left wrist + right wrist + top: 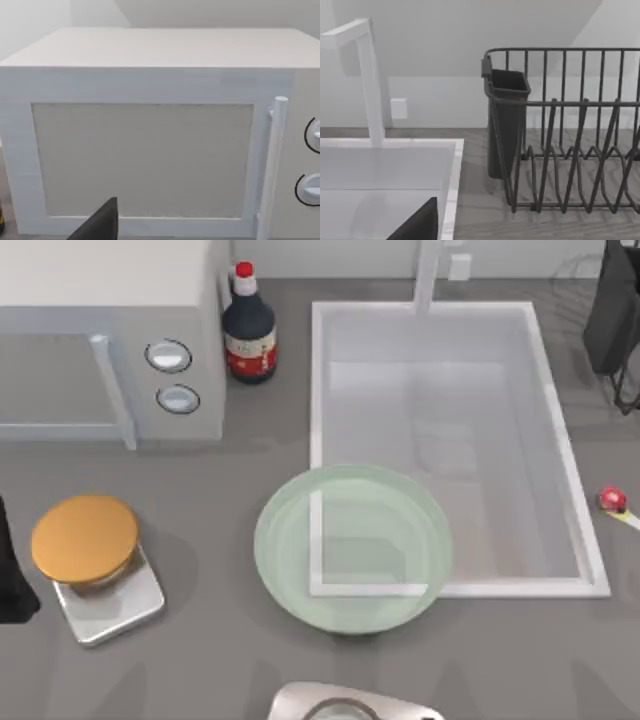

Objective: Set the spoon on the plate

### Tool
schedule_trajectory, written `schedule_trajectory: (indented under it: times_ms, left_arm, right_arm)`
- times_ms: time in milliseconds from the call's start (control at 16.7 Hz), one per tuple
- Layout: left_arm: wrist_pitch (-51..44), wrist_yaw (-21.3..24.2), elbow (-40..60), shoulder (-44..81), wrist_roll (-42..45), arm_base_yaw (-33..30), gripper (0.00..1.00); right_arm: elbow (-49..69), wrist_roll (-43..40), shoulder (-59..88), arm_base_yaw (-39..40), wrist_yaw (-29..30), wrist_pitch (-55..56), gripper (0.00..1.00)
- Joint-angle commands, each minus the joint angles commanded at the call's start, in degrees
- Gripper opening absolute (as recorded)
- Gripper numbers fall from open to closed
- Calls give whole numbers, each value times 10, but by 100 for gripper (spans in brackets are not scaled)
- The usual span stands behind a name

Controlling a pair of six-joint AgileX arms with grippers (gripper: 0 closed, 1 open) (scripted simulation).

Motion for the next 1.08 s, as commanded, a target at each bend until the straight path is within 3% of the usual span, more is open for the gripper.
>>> schedule_trajectory:
  times_ms: [240, 480, 1080]
  left_arm:
    - [0, 0, 0, 0, 0, 0, 100]
    - [0, 0, 0, 0, 0, 0, 100]
    - [0, 0, 0, 0, 0, 0, 100]
  right_arm:
    - [18, -10, 18, 0, 0, -14, 100]
    - [116, -66, 127, -1, -1, -89, 100]
    - [498, -284, 707, -7, -9, -415, 100]
